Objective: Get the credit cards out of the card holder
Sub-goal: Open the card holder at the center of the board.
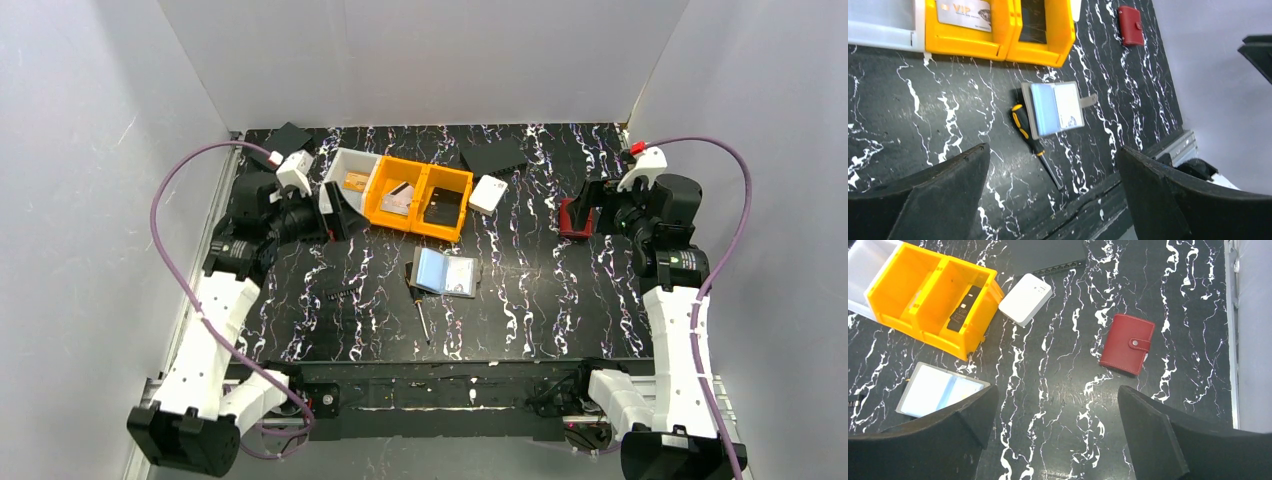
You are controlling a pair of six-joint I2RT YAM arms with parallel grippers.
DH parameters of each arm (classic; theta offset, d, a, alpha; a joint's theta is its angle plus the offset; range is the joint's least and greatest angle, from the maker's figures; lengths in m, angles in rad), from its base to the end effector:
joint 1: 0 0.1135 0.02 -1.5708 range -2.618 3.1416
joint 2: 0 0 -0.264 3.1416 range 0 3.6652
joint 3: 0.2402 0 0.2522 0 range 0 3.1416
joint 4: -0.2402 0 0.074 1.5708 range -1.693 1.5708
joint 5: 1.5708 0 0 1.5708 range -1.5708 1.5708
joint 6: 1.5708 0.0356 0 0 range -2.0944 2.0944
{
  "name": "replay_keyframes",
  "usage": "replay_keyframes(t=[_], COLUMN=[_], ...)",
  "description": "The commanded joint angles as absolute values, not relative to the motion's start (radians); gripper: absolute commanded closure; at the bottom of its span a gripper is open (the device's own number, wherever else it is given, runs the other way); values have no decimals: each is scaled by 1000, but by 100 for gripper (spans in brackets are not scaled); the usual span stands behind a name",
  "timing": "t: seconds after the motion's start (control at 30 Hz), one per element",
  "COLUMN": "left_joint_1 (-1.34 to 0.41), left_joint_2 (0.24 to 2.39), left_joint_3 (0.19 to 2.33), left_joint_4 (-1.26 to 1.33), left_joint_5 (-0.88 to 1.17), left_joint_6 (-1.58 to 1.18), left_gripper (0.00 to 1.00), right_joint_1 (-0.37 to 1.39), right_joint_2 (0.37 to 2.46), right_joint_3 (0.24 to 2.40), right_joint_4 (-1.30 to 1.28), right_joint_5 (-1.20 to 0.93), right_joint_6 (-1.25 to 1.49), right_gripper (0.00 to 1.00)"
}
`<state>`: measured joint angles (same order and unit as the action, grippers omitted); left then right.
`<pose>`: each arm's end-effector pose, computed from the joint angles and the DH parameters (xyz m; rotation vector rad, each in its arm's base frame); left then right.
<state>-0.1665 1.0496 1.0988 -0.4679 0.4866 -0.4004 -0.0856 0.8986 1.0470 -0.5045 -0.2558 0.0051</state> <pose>0.2207 -0.0540 0.3715 0.0874 2.0356 -0.8448 0.1907 -0.0073 0.3778 -0.0840 1.9177 0.1922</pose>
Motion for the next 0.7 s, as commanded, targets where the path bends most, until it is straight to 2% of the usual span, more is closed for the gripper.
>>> replay_keyframes(t=[0.0,0.37,0.53,0.67], left_joint_1=[-167,-167,-167,-167], left_joint_2=[931,852,839,825], left_joint_3=[1057,911,863,806], left_joint_4=[-504,-476,-460,-435], left_joint_5=[549,561,534,524], left_joint_6=[-361,-303,-286,-286], left_gripper=[2,2,2,2], right_joint_1=[-91,-93,-97,-97], right_joint_2=[906,969,1014,1161], right_joint_3=[1094,1112,1066,1069], right_joint_4=[-472,-491,-507,-541], right_joint_5=[-237,-248,-280,-232], right_joint_6=[49,-11,-261,-377], right_gripper=[2,2,2,2])
